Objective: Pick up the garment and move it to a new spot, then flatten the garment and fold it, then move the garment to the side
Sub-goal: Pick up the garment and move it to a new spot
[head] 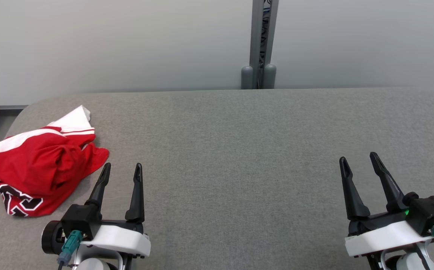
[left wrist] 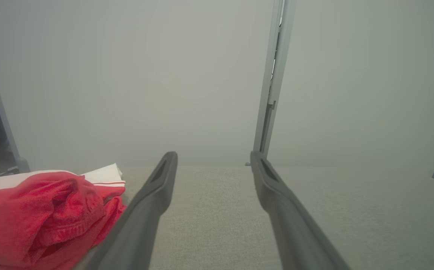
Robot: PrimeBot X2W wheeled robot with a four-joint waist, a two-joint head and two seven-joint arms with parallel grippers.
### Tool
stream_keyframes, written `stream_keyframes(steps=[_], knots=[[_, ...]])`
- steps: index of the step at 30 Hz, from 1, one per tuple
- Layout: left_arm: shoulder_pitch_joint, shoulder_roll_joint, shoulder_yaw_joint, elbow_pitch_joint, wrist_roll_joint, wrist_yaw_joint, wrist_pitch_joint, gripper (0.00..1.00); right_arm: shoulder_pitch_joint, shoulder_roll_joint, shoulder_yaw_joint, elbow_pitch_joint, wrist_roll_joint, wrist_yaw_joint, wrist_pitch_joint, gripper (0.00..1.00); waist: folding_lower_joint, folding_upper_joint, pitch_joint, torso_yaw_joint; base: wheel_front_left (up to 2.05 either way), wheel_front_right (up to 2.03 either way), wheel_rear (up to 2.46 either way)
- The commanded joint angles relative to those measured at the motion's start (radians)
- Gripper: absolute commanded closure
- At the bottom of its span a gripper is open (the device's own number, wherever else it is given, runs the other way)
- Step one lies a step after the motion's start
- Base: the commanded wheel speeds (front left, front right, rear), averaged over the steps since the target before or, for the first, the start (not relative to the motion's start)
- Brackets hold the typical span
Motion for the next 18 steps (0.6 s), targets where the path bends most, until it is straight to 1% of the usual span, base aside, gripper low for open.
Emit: stream_keyframes(steps=[1, 7, 18], knots=[[-0.007, 0.005, 0.004, 0.001, 0.001, 0.001, -0.004, 0.00, 0.003, 0.000, -0.003, 0.000, 0.003, 0.005, -0.006, 0.00, 0.0000, 0.0000, -0.002, 0.023, 0.00, 0.00, 0.00], [-0.004, 0.005, 0.006, 0.006, 0.004, 0.004, -0.004, 0.00, 0.013, 0.003, 0.001, -0.003, 0.011, 0.005, -0.006, 0.00, 0.0000, 0.0000, -0.008, 0.112, 0.00, 0.00, 0.00], [0.010, 0.005, 0.017, 0.015, 0.010, 0.005, -0.004, 0.00, 0.023, 0.007, 0.002, 0.004, 0.020, 0.005, -0.006, 0.00, 0.0000, 0.0000, -0.014, 0.323, 0.00, 0.00, 0.00]])
